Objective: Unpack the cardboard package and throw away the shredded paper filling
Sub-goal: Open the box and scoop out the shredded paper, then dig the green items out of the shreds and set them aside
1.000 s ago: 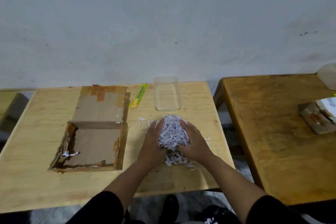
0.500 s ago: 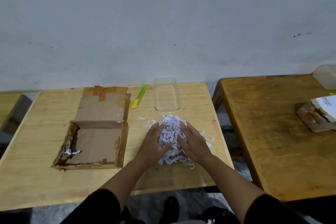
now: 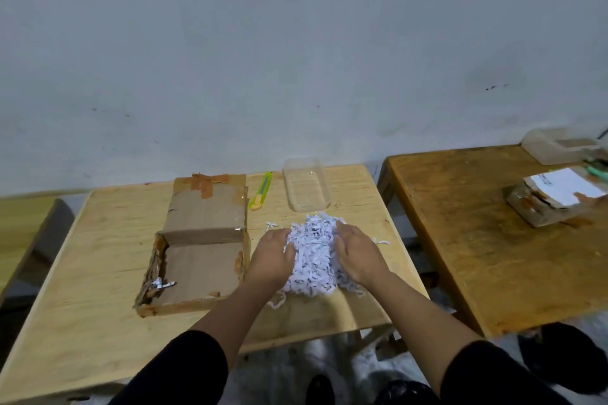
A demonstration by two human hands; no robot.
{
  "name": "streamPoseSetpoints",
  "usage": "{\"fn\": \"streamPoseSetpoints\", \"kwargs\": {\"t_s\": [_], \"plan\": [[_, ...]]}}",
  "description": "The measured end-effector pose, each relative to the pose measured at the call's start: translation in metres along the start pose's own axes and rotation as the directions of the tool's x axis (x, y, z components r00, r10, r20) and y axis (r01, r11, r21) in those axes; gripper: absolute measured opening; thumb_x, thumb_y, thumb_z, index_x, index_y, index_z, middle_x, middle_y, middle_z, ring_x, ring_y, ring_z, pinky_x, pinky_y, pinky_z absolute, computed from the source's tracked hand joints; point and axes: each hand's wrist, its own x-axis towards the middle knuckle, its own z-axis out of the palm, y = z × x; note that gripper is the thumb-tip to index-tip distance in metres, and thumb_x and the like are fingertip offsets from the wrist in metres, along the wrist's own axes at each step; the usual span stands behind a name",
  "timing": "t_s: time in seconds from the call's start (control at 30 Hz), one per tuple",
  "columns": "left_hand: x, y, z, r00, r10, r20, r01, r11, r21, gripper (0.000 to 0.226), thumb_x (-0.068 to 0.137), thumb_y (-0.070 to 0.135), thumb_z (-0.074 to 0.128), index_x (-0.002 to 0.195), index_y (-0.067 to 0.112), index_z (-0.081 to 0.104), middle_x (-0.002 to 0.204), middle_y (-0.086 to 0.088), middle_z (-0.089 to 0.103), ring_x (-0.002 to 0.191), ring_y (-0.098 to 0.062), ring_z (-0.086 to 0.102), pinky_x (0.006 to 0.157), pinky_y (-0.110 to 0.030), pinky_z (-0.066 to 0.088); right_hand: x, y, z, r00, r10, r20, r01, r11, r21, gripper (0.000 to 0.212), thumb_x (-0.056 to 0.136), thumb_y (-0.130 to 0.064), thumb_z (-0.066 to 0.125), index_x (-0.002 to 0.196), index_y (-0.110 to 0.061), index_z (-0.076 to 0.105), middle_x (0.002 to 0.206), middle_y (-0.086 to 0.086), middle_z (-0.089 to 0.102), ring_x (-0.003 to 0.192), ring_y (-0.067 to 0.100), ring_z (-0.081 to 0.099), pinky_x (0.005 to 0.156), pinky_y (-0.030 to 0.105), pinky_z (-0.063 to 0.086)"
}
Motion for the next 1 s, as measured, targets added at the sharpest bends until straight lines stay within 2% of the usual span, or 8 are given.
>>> {"fn": "streamPoseSetpoints", "kwargs": {"t_s": [0.13,0.27,0.43,0.53,0.67,0.8,0.9,1.0], "plan": [[-0.018,-0.011,-0.029,0.999,0.036,-0.009,-0.036,0.999,0.03,0.038,0.092,0.018,0.045,0.129,0.01,0.047,0.132,-0.013,0.049,0.122,-0.027,0.044,0.101,-0.031,0.034,-0.01,-0.032,0.003,0.999,-0.03,-0.013,0.03,1.0,-0.003,0.045,0.1,-0.024,0.03,0.142,-0.008,0.03,0.147,0.014,0.036,0.135,0.027,0.034,0.107,0.034,0.029],[-0.036,-0.04,-0.06,0.998,0.032,-0.062,-0.027,0.997,0.07,0.037,0.09,0.025,0.043,0.123,0.011,0.052,0.121,-0.013,0.056,0.117,-0.028,0.049,0.1,-0.031,0.036,-0.015,-0.068,0.019,0.997,-0.077,-0.017,0.077,0.997,0.021,0.044,0.099,-0.023,0.034,0.141,-0.009,0.032,0.149,0.012,0.035,0.137,0.025,0.032,0.108,0.031,0.026],[-0.063,-0.09,-0.095,0.981,-0.158,-0.112,0.169,0.981,0.093,0.04,0.092,0.026,0.045,0.131,0.016,0.043,0.137,-0.009,0.044,0.126,-0.025,0.04,0.105,-0.035,0.033,-0.008,-0.113,0.053,0.988,-0.155,0.019,0.154,0.987,0.041,0.043,0.098,-0.023,0.038,0.139,-0.01,0.038,0.144,0.014,0.042,0.131,0.026,0.04,0.106,0.03,0.03],[-0.078,-0.122,-0.113,0.956,-0.243,-0.165,0.258,0.963,0.077,0.044,0.09,0.025,0.048,0.133,0.015,0.04,0.136,-0.01,0.044,0.125,-0.026,0.04,0.103,-0.035,0.035,-0.002,-0.142,0.078,0.971,-0.231,0.065,0.229,0.972,0.047,0.041,0.096,-0.022,0.041,0.135,-0.01,0.043,0.138,0.017,0.048,0.126,0.029,0.045,0.104,0.031,0.034],[-0.09,-0.154,-0.129,0.931,-0.303,-0.203,0.309,0.951,-0.002,0.042,0.086,0.016,0.057,0.126,0.01,0.047,0.121,-0.013,0.056,0.113,-0.03,0.05,0.092,-0.033,0.039,0.011,-0.176,0.111,0.942,-0.29,0.167,0.283,0.957,0.064,0.041,0.094,-0.025,0.047,0.131,-0.009,0.048,0.135,0.017,0.052,0.123,0.03,0.048,0.101,0.032,0.037],[-0.092,-0.172,-0.129,0.917,-0.351,-0.19,0.365,0.93,0.04,0.048,0.09,0.018,0.055,0.133,0.003,0.041,0.134,-0.018,0.052,0.124,-0.03,0.048,0.104,-0.033,0.035,0.031,-0.196,0.145,0.883,-0.368,0.293,0.392,0.92,-0.027,0.043,0.096,-0.033,0.042,0.135,-0.014,0.042,0.141,0.009,0.046,0.129,0.023,0.041,0.106,0.031,0.03],[-0.09,-0.174,-0.127,0.909,-0.373,-0.184,0.374,0.927,-0.032,0.045,0.092,0.018,0.051,0.135,0.005,0.041,0.133,-0.016,0.053,0.122,-0.03,0.051,0.101,-0.033,0.039,0.041,-0.209,0.16,0.876,-0.363,0.319,0.371,0.928,0.038,0.046,0.093,-0.034,0.049,0.134,-0.014,0.044,0.139,0.009,0.05,0.127,0.023,0.045,0.107,0.035,0.034],[-0.087,-0.171,-0.123,0.905,-0.363,-0.223,0.355,0.932,-0.079,0.039,0.093,0.013,0.05,0.131,0.008,0.046,0.129,-0.014,0.058,0.117,-0.028,0.056,0.095,-0.027,0.041,0.051,-0.217,0.17,0.862,-0.364,0.353,0.338,0.931,0.134,0.045,0.088,-0.035,0.057,0.128,-0.013,0.053,0.128,0.009,0.06,0.115,0.023,0.055,0.1,0.034,0.041]]}}
